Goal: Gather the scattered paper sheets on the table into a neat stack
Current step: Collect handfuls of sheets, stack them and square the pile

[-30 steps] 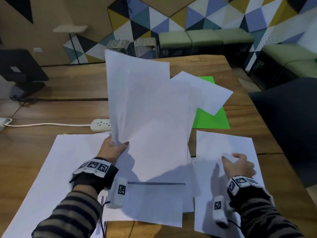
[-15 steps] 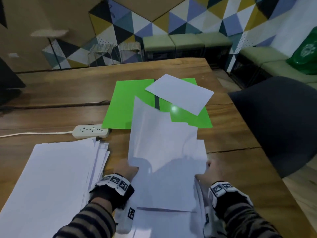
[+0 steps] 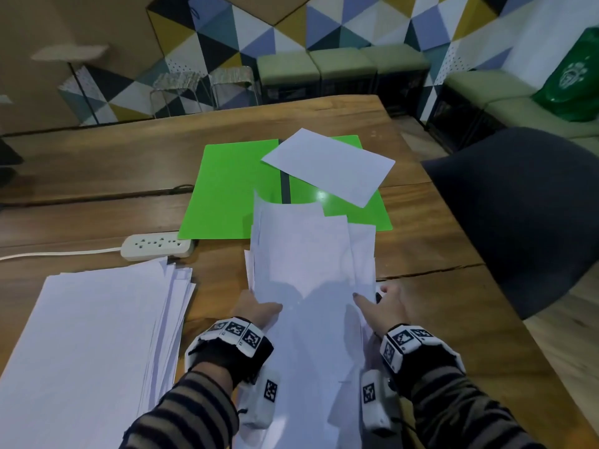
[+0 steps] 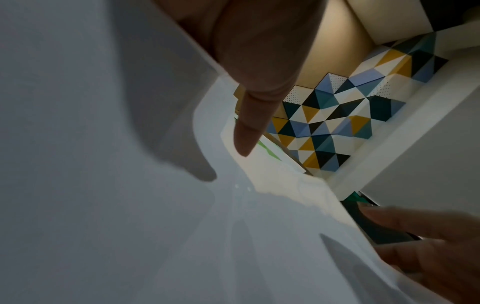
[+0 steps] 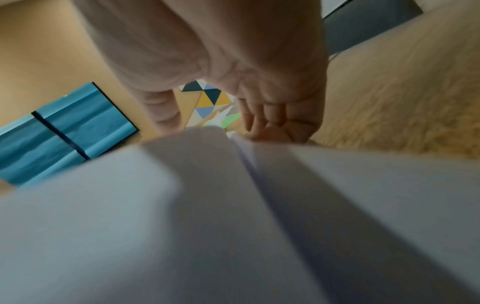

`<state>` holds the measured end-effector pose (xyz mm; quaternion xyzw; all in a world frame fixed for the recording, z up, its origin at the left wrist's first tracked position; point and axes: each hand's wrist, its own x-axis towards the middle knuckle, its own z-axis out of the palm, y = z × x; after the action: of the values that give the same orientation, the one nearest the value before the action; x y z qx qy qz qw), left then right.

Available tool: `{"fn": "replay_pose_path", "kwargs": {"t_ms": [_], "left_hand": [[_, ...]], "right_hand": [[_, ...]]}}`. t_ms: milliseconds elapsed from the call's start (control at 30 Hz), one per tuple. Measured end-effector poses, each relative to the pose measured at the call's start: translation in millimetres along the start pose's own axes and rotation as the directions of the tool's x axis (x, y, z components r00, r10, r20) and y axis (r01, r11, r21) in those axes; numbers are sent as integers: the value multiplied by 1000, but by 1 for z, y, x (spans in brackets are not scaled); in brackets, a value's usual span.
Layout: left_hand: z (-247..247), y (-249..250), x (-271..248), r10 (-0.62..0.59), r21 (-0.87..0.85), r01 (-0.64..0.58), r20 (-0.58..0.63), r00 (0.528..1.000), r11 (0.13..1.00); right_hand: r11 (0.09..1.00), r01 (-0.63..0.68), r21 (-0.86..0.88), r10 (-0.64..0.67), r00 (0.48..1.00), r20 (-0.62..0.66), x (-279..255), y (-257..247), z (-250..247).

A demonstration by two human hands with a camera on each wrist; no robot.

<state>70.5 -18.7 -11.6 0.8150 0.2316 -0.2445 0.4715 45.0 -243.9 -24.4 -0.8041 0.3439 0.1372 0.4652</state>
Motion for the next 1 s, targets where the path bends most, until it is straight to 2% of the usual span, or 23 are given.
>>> {"fn": "replay_pose_path", "kwargs": {"t_ms": [133, 200, 300, 367, 467, 600, 800, 833, 900, 933, 967, 1000], "left_hand": [[4, -1, 4, -1, 38, 0, 17, 1000, 999], [4, -3, 4, 1, 24, -1, 2, 1000, 1000], [2, -8, 5, -21, 5, 21, 19, 1000, 1000], [-3, -9, 8, -50, -103, 57, 67, 997, 993], [-16, -5, 8, -58, -307, 96, 133, 989, 947], [-37, -7, 11, -8, -401, 56, 120, 993, 914], [-55, -1, 37, 31, -457, -51, -51, 998, 888], [-55, 1, 41, 34, -470, -63, -69, 997, 880], [-57, -1, 54, 15, -488, -64, -103, 995, 871], [-57, -2, 59, -6, -481, -52, -117, 993, 875], [-56, -4, 65, -21, -473, -48, -139, 990, 880], [-54, -5, 70, -35, -458, -40, -155, 987, 888]], "right_hand": [[975, 2, 222, -25, 995, 98, 1, 0, 0], [969, 45, 245, -78, 988, 130, -1, 1, -1], [959, 160, 236, -189, 976, 104, -5, -3, -4], [915, 216, 341, -276, 951, 139, -8, -10, -7], [797, 231, 558, -411, 884, 221, -10, -25, -16], [751, 192, 632, -463, 835, 297, 6, -50, -27], [815, 195, 546, -424, 842, 332, 41, -84, -17], [843, 165, 512, -380, 856, 351, 49, -91, -13], [898, 32, 438, -204, 913, 353, 72, -104, -8], [920, 20, 391, -146, 944, 296, 85, -109, -9], [956, 88, 279, -149, 967, 208, 98, -112, -12], [975, 212, 57, -218, 969, 120, 113, -114, -17]]}}
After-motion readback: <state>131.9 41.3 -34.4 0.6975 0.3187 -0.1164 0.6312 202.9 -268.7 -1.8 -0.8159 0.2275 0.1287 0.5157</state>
